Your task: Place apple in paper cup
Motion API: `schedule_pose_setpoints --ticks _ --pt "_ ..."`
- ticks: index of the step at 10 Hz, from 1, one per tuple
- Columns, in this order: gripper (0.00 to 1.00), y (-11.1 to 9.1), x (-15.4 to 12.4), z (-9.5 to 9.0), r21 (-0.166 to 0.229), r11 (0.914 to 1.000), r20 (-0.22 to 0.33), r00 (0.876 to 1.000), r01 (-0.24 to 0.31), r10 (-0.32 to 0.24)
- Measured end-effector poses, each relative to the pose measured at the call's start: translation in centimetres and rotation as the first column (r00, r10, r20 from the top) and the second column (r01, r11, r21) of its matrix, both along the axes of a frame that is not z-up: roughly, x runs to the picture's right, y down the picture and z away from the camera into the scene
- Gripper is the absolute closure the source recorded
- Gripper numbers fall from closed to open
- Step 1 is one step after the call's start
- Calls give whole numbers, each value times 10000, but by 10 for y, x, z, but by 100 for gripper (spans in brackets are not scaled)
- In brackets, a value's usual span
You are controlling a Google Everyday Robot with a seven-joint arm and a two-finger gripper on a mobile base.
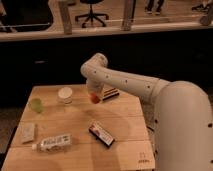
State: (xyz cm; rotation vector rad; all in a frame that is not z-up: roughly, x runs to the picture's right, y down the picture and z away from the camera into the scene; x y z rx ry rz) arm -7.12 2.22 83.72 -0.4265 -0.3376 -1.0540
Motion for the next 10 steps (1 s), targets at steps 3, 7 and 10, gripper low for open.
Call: schedule_pose_setpoints --ticks 3,7,10 --pt "96 -12 -11 3 190 9996 229 9995 224 -229" --pt "96 -27 -31 6 379 9980 722 9960 498 -524" --pt "96 -38 -42 8 534 9962 1067 9915 684 -738"
